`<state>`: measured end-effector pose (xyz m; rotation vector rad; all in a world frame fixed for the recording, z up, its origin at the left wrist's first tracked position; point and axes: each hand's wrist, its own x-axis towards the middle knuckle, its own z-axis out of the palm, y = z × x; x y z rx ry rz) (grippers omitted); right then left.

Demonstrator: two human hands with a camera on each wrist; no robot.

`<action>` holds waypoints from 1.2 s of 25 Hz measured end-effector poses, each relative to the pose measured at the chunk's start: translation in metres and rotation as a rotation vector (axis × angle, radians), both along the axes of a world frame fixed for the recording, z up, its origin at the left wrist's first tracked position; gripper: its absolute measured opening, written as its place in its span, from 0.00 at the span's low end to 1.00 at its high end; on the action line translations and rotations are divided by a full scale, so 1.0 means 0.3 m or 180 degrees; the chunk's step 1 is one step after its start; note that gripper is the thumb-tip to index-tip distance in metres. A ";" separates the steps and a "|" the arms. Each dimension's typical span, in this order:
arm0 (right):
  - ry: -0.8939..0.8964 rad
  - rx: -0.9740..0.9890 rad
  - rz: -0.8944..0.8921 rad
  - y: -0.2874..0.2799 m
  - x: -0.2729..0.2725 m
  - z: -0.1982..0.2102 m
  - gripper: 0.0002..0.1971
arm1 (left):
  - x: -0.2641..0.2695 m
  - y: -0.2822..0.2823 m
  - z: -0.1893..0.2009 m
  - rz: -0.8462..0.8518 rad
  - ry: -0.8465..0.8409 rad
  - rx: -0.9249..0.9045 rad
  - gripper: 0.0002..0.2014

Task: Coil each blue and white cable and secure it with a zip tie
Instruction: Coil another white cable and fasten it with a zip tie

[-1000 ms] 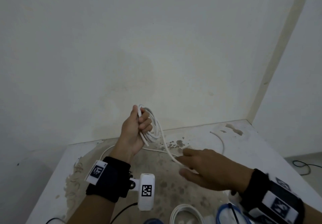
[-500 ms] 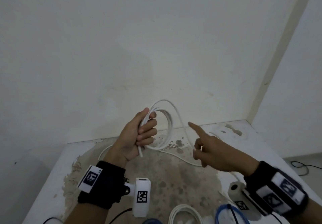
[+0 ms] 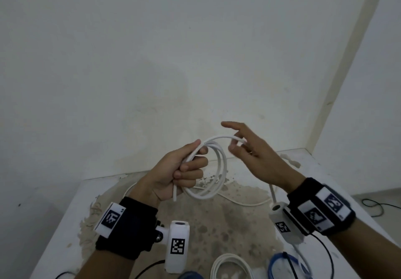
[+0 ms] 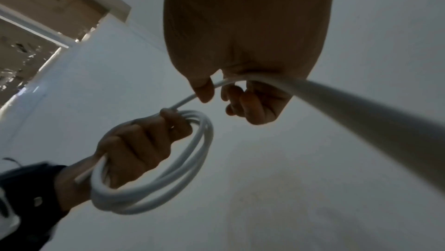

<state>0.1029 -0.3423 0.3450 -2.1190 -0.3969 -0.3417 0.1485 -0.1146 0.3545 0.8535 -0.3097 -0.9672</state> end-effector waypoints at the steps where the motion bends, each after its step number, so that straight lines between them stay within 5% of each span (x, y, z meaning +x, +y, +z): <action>1: 0.0065 0.0018 0.0086 0.018 0.004 -0.008 0.18 | -0.001 -0.003 0.005 -0.0005 -0.0019 -0.0028 0.16; 5: -0.0215 0.0445 -0.0114 0.065 0.021 -0.025 0.02 | -0.010 -0.030 0.010 0.0412 -0.0314 0.0048 0.14; 9: 0.0127 0.0844 -0.0404 0.041 0.042 -0.038 0.09 | -0.020 -0.042 -0.014 0.1010 -0.0705 0.0515 0.14; 17: 0.0608 0.0989 0.0114 0.088 0.023 -0.096 0.14 | -0.032 -0.082 -0.018 0.0804 0.0291 -0.0421 0.15; 22: 0.0662 0.1554 -0.0273 0.066 0.040 -0.108 0.16 | -0.048 -0.114 -0.031 0.1222 -0.0205 0.0284 0.20; 26: 0.1414 0.1379 0.0280 0.021 0.048 -0.100 0.17 | -0.053 -0.109 -0.002 0.1031 0.0047 -0.0227 0.16; 30: 0.1358 0.1378 0.0243 -0.188 0.068 -0.112 0.10 | 0.007 -0.012 0.027 0.1531 0.0165 -0.0803 0.17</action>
